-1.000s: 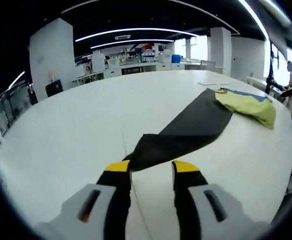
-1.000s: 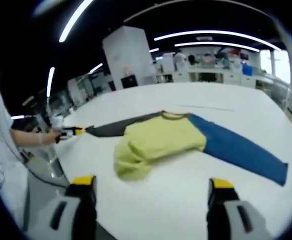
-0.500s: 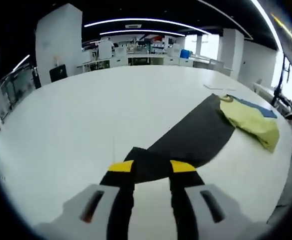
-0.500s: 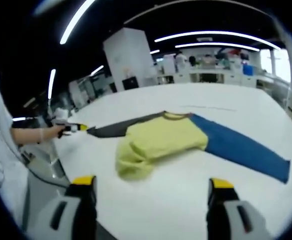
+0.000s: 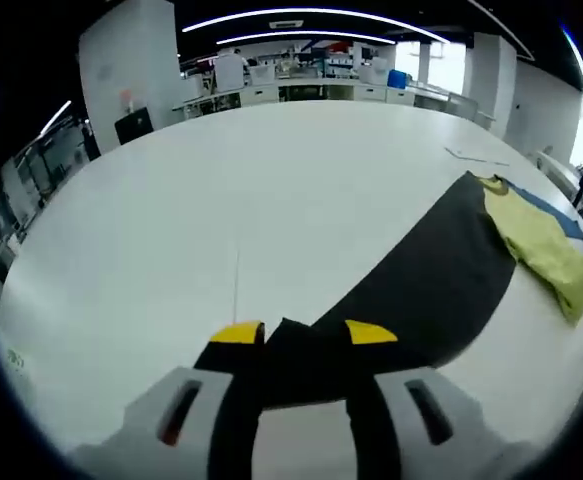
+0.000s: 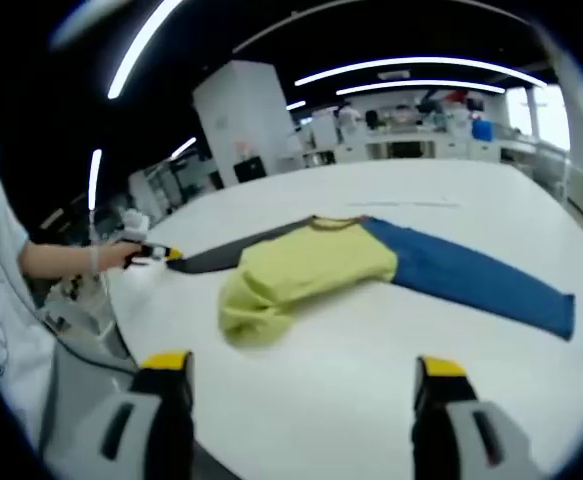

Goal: Fold the garment on the visible template until the final outline fits inside the template.

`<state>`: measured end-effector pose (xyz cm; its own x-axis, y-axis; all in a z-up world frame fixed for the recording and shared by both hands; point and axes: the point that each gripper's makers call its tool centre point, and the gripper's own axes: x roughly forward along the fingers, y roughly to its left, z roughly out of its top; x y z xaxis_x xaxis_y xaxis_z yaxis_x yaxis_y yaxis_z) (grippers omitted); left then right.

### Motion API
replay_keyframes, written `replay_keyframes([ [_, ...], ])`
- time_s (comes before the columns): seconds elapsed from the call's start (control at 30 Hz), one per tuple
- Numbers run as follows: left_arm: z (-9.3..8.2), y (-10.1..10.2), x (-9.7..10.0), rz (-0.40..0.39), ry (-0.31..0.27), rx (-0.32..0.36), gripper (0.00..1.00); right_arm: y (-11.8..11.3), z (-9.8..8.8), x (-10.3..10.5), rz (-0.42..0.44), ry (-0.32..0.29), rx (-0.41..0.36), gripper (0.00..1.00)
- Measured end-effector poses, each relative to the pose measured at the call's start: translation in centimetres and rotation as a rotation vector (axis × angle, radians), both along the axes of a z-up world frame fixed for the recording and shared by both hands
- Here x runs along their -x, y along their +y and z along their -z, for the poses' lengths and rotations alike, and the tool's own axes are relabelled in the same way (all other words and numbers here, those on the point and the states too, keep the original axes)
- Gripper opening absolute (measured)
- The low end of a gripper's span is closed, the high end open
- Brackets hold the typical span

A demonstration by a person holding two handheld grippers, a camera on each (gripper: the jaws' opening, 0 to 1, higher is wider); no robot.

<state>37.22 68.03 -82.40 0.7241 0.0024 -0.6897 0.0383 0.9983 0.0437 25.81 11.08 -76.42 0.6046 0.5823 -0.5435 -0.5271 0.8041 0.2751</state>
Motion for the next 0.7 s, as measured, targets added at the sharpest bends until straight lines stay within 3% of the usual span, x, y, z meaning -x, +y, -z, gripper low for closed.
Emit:
replay_keyframes([
  [0.27,1.7,-0.7,0.4,0.017,0.05,-0.003,0.21,-0.1,0.5,-0.1,0.016,0.014,-0.008,0.91],
  [0.37,1.6,-0.6,0.3,0.012,0.037,0.003,0.19,0.1,0.5,-0.2,0.016,0.013,-0.01,0.91],
  [0.47,1.5,-0.3,0.1,0.023,0.033,-0.013,0.1,0.3,0.6,-0.3,0.011,0.015,-0.007,0.91],
  [0.6,1.5,-0.5,0.1,0.023,0.033,0.005,0.08,0.5,0.6,-0.2,0.008,0.016,-0.009,0.91],
  [0.7,1.3,-0.9,0.2,0.053,0.027,-0.017,0.04,0.6,0.7,-0.1,0.007,0.018,-0.009,0.91],
])
